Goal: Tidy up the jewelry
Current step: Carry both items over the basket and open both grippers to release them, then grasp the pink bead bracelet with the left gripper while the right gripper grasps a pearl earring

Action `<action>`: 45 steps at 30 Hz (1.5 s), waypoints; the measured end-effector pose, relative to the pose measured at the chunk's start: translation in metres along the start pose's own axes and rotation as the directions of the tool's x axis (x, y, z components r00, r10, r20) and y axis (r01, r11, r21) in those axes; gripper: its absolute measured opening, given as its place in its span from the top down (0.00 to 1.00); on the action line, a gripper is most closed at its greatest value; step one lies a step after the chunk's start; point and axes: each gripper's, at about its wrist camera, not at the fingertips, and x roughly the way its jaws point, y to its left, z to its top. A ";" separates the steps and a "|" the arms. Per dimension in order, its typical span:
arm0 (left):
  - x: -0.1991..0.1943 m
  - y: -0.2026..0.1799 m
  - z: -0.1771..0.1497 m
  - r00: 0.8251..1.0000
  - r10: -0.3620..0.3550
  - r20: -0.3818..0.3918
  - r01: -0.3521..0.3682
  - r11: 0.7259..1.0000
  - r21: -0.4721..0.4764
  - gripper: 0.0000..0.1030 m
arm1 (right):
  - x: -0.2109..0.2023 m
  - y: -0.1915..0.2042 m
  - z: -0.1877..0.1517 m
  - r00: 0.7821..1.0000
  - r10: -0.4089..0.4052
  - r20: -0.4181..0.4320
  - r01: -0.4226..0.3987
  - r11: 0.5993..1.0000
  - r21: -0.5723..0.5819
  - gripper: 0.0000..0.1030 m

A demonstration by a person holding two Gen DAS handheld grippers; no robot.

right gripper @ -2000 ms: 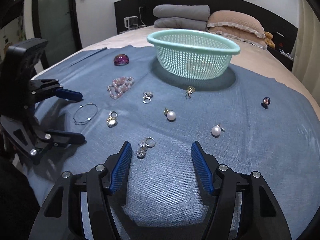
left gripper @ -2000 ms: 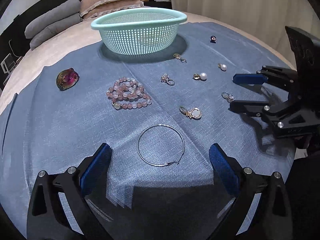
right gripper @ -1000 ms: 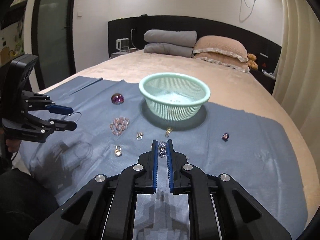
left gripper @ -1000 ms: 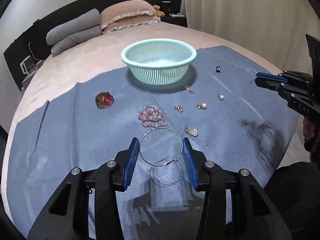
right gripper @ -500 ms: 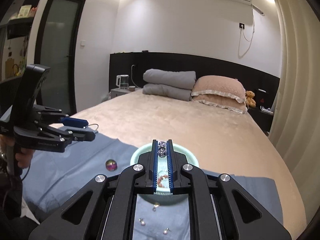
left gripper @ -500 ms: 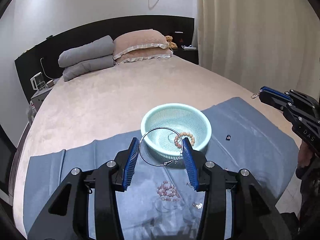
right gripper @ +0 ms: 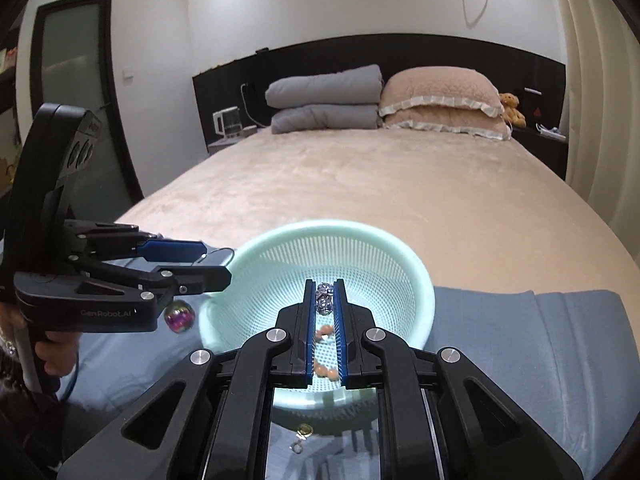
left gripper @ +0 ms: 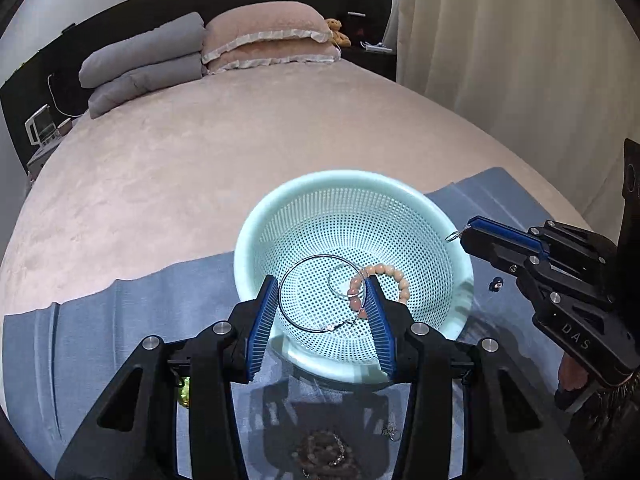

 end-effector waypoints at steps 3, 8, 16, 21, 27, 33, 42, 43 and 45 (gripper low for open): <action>0.016 0.001 -0.007 1.000 -0.005 -0.030 0.004 1.000 -0.003 0.56 | 0.010 -0.007 -0.010 1.000 0.010 -0.028 -0.009 1.000 0.027 0.92; 0.020 -0.002 -0.012 0.999 -0.006 -0.047 0.006 1.000 0.001 0.55 | 0.012 -0.006 -0.016 0.999 0.014 -0.041 -0.013 0.999 0.030 0.91; 0.009 0.003 -0.011 1.000 -0.008 -0.006 0.008 1.000 -0.014 0.27 | 0.005 -0.008 -0.018 1.000 0.006 -0.031 -0.006 1.000 0.010 0.70; 0.000 0.014 -0.014 1.000 -0.018 -0.001 0.018 0.999 -0.041 0.17 | -0.015 -0.010 -0.020 1.000 0.026 0.009 -0.025 1.000 -0.014 0.38; -0.015 0.033 -0.042 0.997 -0.074 -0.011 0.074 0.996 -0.049 0.06 | -0.049 -0.016 -0.033 0.998 0.051 0.041 -0.049 0.997 -0.051 0.16; -0.024 0.031 -0.083 0.998 -0.048 -0.048 0.050 0.998 0.037 0.06 | -0.072 -0.014 -0.068 0.998 0.059 -0.004 -0.059 0.992 -0.114 0.16; -0.024 0.000 -0.134 0.993 -0.055 -0.103 0.076 0.973 0.217 0.06 | -0.075 -0.006 -0.118 0.990 0.095 -0.103 -0.111 0.981 -0.159 0.16; -0.022 -0.002 -0.138 0.992 -0.059 -0.109 0.082 0.972 0.222 0.06 | -0.072 -0.005 -0.122 0.987 0.112 -0.113 -0.129 0.980 -0.152 0.16; -0.016 -0.003 -0.145 0.990 -0.068 -0.126 0.094 0.972 0.214 0.06 | -0.066 -0.003 -0.129 0.985 0.107 -0.132 -0.127 0.980 -0.153 0.16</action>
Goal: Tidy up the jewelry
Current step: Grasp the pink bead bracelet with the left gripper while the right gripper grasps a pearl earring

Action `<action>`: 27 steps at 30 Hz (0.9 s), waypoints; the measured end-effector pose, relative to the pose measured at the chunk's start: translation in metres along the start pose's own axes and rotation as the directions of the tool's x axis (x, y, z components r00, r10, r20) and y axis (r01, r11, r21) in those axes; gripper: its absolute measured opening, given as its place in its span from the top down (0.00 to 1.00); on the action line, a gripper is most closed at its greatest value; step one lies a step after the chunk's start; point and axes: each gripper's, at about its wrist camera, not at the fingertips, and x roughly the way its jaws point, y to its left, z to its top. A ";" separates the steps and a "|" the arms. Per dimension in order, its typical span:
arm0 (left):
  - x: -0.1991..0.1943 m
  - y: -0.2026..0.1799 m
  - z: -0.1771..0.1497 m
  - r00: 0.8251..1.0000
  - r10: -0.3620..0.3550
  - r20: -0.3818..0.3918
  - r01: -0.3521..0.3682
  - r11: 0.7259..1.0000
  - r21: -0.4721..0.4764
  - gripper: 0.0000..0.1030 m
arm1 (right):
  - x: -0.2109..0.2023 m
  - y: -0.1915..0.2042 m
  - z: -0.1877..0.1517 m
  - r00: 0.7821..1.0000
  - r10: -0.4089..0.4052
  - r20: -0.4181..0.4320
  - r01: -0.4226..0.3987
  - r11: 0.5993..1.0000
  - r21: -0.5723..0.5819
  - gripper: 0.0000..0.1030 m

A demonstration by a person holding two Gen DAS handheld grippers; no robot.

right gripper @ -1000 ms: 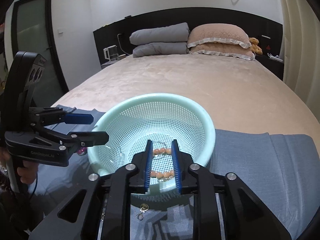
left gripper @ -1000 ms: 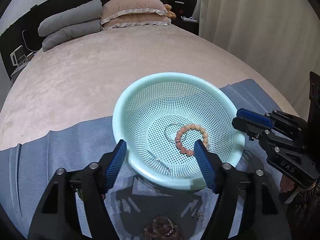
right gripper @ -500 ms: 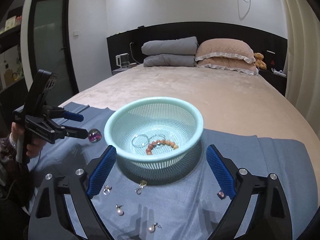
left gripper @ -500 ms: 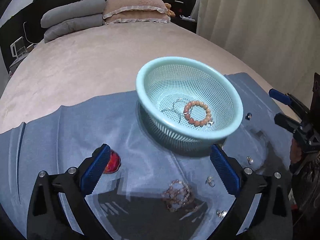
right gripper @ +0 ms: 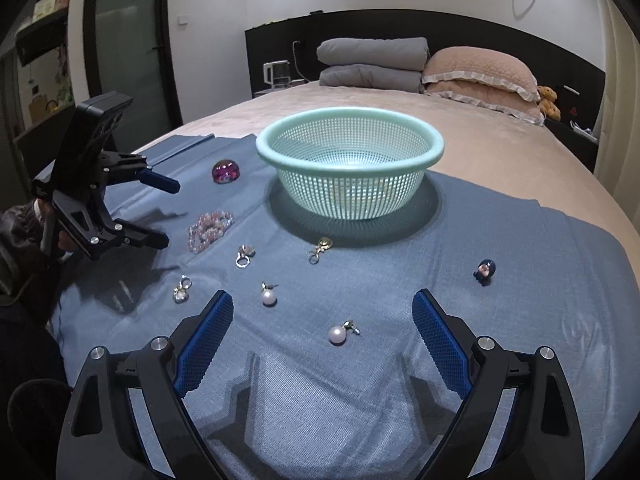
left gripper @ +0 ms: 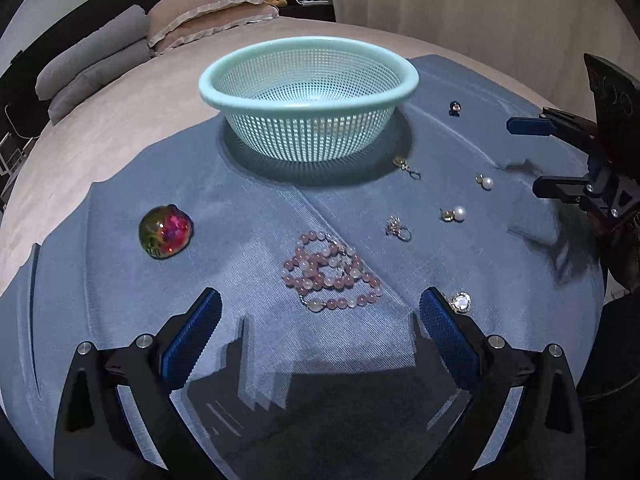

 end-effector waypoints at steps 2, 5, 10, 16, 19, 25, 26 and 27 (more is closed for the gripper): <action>0.008 0.003 -0.003 1.000 0.001 -0.016 -0.001 1.000 -0.027 0.06 | 0.009 0.002 -0.006 0.999 -0.031 -0.028 0.031 0.999 -0.007 0.17; 0.019 0.012 -0.005 1.000 0.003 -0.021 -0.005 0.996 -0.084 0.06 | 0.024 -0.001 -0.010 0.995 -0.059 -0.081 0.060 0.998 0.009 0.35; 0.027 0.022 -0.004 0.999 0.038 0.002 -0.038 0.990 -0.136 0.14 | 0.041 -0.004 -0.014 0.985 -0.074 -0.154 0.079 0.997 0.025 0.64; 0.024 0.008 -0.004 0.999 -0.042 0.030 0.045 0.993 -0.110 0.64 | 0.041 -0.001 -0.015 0.985 -0.069 -0.159 0.073 0.997 0.019 0.82; 0.025 0.006 -0.003 0.994 -0.109 0.031 0.112 0.984 -0.138 0.89 | 0.038 0.000 -0.015 0.986 -0.058 -0.155 0.062 0.998 0.025 0.85; 0.013 0.000 -0.008 0.994 -0.097 0.045 0.103 0.978 -0.179 0.94 | 0.028 0.005 -0.018 0.990 -0.014 -0.140 0.017 1.000 0.025 0.90; 0.009 0.000 -0.009 0.995 -0.092 0.050 0.100 0.977 -0.190 0.94 | 0.025 0.006 -0.018 0.991 -0.015 -0.132 0.018 1.000 0.023 0.90; 0.004 0.001 -0.009 0.994 -0.092 0.057 0.102 0.975 -0.199 0.94 | 0.022 0.006 -0.017 0.992 -0.017 -0.124 0.020 1.000 0.022 0.90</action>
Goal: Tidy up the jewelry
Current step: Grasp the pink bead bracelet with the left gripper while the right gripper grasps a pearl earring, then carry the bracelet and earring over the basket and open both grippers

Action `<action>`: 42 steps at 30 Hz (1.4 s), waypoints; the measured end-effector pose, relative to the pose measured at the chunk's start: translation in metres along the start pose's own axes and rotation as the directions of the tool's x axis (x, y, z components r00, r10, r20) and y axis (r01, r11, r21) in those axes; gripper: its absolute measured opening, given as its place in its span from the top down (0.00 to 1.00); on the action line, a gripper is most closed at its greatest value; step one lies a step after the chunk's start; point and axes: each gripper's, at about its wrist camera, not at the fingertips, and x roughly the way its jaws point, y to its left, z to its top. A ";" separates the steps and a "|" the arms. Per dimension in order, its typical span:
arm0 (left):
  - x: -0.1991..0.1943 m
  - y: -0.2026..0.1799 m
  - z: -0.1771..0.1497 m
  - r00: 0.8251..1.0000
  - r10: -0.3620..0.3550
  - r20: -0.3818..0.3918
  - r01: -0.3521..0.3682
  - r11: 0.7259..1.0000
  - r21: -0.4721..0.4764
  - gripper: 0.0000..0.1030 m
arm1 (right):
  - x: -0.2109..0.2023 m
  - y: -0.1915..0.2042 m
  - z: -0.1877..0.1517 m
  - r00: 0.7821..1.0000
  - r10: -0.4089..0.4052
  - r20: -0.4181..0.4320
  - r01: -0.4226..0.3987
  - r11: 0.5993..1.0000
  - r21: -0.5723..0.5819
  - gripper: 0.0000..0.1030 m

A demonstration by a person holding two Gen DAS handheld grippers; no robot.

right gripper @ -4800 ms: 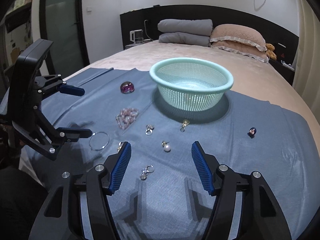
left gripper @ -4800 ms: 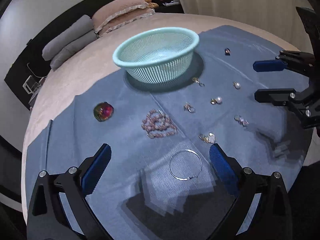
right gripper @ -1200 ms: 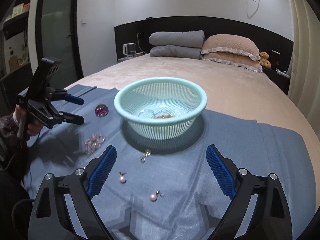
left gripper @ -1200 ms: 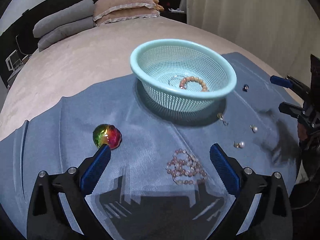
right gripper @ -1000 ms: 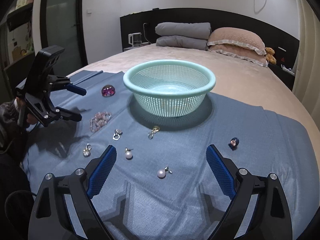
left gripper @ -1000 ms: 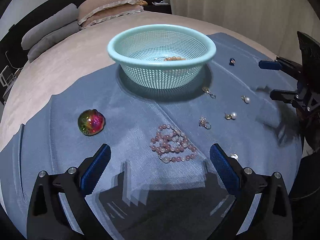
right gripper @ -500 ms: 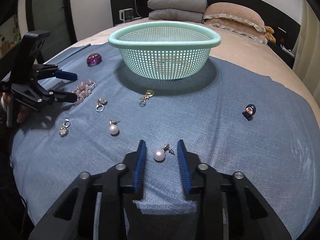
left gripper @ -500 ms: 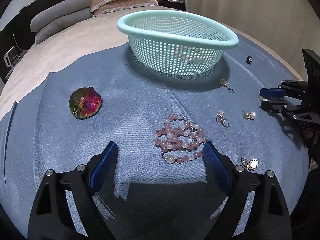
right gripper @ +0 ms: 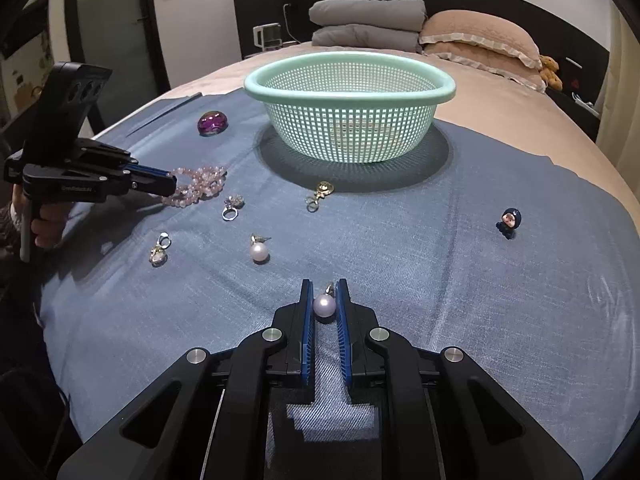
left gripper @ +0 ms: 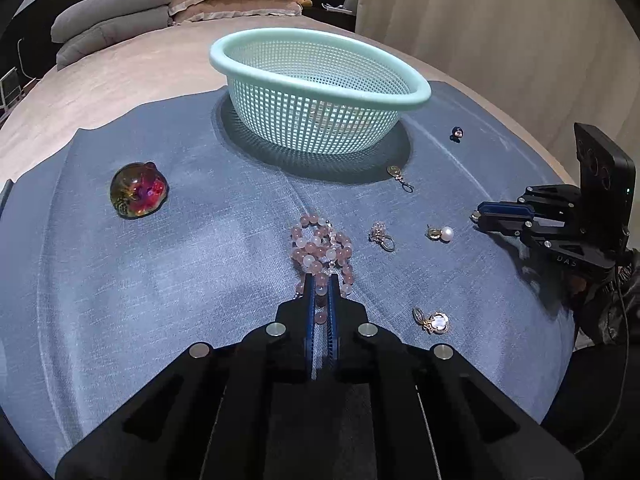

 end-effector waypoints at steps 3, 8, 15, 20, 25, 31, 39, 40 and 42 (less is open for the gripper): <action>-0.019 0.000 0.003 0.999 -0.007 0.038 0.007 1.000 -0.010 0.94 | -0.013 0.000 0.002 0.999 0.004 0.033 -0.004 1.000 0.002 0.90; -0.059 -0.008 0.024 0.994 0.029 0.103 -0.032 0.999 0.023 0.94 | -0.037 0.001 0.017 0.995 -0.015 0.095 0.017 1.000 -0.017 0.90; -0.112 -0.028 0.077 0.971 0.089 0.220 -0.120 0.984 0.133 0.94 | -0.077 0.006 0.071 0.972 -0.013 0.236 0.033 0.996 -0.083 0.90; -0.149 -0.044 0.121 0.927 0.156 0.342 -0.224 0.960 0.170 0.94 | -0.083 0.012 0.119 0.953 -0.015 0.303 0.059 0.989 -0.138 0.90; -0.169 -0.059 0.168 0.887 0.146 0.438 -0.254 0.946 0.200 0.94 | -0.076 0.008 0.154 0.943 -0.017 0.333 0.069 0.987 -0.145 0.90; -0.155 -0.057 0.218 0.893 0.128 0.431 -0.220 0.961 0.169 0.94 | -0.061 -0.006 0.175 0.943 -0.039 0.330 0.083 0.989 -0.120 0.90; -0.060 -0.034 0.220 0.958 0.155 0.241 -0.183 0.978 0.100 0.94 | -0.012 -0.026 0.169 0.967 -0.031 0.253 0.038 0.999 -0.020 0.90; -0.046 -0.030 0.214 0.965 0.158 0.210 -0.181 0.979 0.094 0.94 | -0.002 -0.027 0.166 0.972 -0.034 0.231 0.038 0.999 -0.012 0.90; -0.022 -0.023 0.203 0.974 0.170 0.152 -0.183 0.980 0.081 0.94 | 0.014 -0.027 0.159 0.981 -0.029 0.194 0.031 0.999 -0.008 0.90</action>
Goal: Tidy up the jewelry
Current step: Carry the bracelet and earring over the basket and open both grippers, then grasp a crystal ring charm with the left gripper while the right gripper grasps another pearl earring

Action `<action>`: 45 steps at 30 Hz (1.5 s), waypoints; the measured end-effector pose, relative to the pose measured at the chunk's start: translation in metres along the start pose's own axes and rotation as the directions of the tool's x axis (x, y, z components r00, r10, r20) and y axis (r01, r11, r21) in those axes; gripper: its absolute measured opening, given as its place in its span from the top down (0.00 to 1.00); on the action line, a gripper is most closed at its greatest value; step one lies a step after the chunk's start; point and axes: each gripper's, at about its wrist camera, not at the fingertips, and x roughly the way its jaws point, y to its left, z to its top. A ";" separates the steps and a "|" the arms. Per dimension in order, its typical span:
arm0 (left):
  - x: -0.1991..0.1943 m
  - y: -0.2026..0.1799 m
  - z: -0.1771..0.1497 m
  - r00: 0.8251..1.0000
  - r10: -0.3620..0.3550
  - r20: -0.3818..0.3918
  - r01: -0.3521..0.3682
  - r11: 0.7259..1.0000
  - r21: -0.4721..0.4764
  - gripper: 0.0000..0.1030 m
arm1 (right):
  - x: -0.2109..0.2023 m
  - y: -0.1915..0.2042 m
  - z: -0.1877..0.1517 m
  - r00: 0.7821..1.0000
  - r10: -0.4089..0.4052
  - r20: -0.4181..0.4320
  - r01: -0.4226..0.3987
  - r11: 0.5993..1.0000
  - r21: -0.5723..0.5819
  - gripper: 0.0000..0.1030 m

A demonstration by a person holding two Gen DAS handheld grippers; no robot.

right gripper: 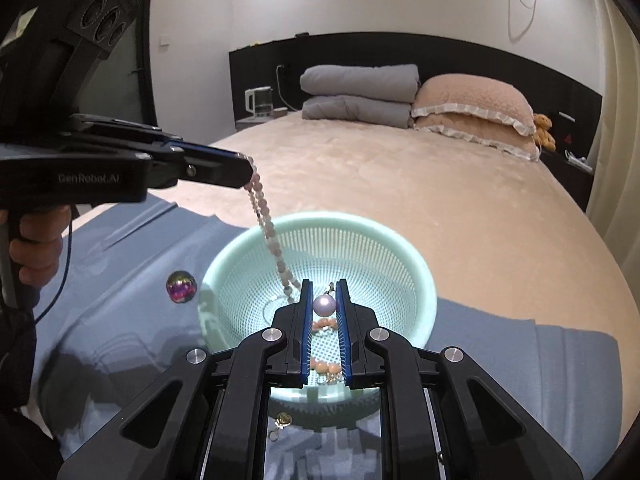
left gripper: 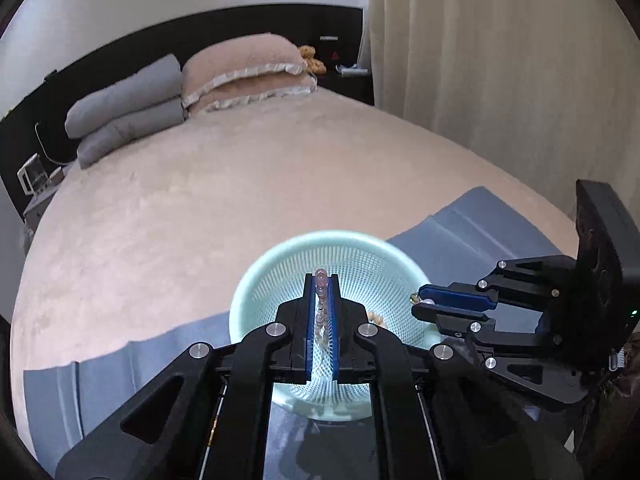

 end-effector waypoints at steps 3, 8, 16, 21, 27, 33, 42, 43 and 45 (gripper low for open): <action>0.022 -0.001 -0.019 0.998 -0.010 -0.058 0.009 1.000 -0.018 0.94 | 0.016 0.003 -0.012 0.999 -0.007 -0.049 0.007 1.000 -0.014 0.89; 0.033 0.003 -0.036 0.995 -0.022 -0.095 0.019 0.999 -0.037 0.94 | 0.024 0.006 -0.017 0.997 0.003 -0.079 -0.005 1.000 -0.025 0.89; 0.025 0.002 -0.045 0.995 -0.015 -0.095 0.016 1.000 0.003 0.61 | 0.019 0.007 -0.019 0.997 -0.010 -0.075 0.006 0.999 -0.047 0.88; 0.014 0.002 -0.048 0.997 -0.009 -0.077 0.013 0.999 0.052 0.29 | 0.011 0.003 -0.024 0.997 -0.022 -0.069 0.020 0.999 -0.031 0.51; -0.015 -0.004 -0.076 0.998 -0.048 -0.043 0.055 0.986 0.158 0.06 | -0.020 -0.006 -0.044 0.999 -0.020 -0.035 0.020 1.000 -0.008 0.16; -0.023 -0.018 -0.127 0.997 -0.032 -0.076 0.053 0.952 0.302 0.06 | -0.054 0.000 -0.067 1.000 0.000 -0.031 -0.001 0.999 -0.048 0.16; -0.024 -0.039 -0.192 0.967 -0.200 -0.160 0.245 0.906 0.347 0.06 | -0.059 0.043 -0.099 0.990 0.087 -0.113 -0.106 0.979 -0.172 0.16; -0.024 -0.041 -0.195 0.963 -0.216 -0.161 0.260 0.901 0.348 0.06 | -0.058 0.047 -0.102 0.988 0.097 -0.119 -0.117 0.978 -0.174 0.16; -0.026 -0.044 -0.199 0.952 -0.263 -0.156 0.301 0.892 0.338 0.06 | -0.055 0.053 -0.108 0.985 0.111 -0.134 -0.134 0.975 -0.178 0.17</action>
